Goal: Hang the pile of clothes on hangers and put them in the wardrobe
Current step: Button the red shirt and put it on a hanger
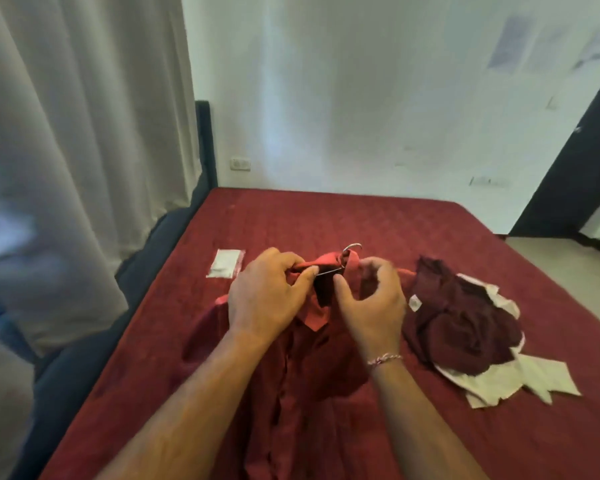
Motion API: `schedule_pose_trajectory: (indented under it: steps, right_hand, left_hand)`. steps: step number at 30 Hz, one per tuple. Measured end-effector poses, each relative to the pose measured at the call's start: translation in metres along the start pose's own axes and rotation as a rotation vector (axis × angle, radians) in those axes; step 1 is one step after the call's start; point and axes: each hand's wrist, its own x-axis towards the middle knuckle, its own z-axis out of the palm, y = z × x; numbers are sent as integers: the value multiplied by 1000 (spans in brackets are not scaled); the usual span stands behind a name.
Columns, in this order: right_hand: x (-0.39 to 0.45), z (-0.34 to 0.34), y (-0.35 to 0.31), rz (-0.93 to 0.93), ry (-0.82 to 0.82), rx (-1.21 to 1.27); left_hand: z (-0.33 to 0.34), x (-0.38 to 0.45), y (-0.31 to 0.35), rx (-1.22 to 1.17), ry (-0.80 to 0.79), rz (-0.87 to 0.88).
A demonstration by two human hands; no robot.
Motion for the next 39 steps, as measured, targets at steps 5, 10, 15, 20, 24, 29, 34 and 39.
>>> schedule_pose_trajectory:
  steps: [5,10,15,20,24,29,34,39]
  right_hand:
    - [48,-53,-86,48,32,-230]
    - [63,-92,-112,-164,64,-464]
    - [68,-104,-128,122,-107,-586]
    - [63,-106,-133,110,-306,-526]
    - [42,-87,-148,203,-177,-506]
    - [12,-74,-181,233,-69,-626]
    - [-12,-104,-205,233,4,-648]
    - [-39,-180,-221,155,173,-998]
  left_hand:
    - [-73,19,71,3,49,66]
    - [-107,24,76,57,119,1]
    - [-105,43,59,-38,-33,42]
    - [-98,74,36,-268,-142,41]
    - [-98,90,13,-258,-397,178]
    - [-114,87,32,-235,-547,590]
    - [-113,73,71,-571,-589,631]
    - [-106,61,103,-606,-484,495]
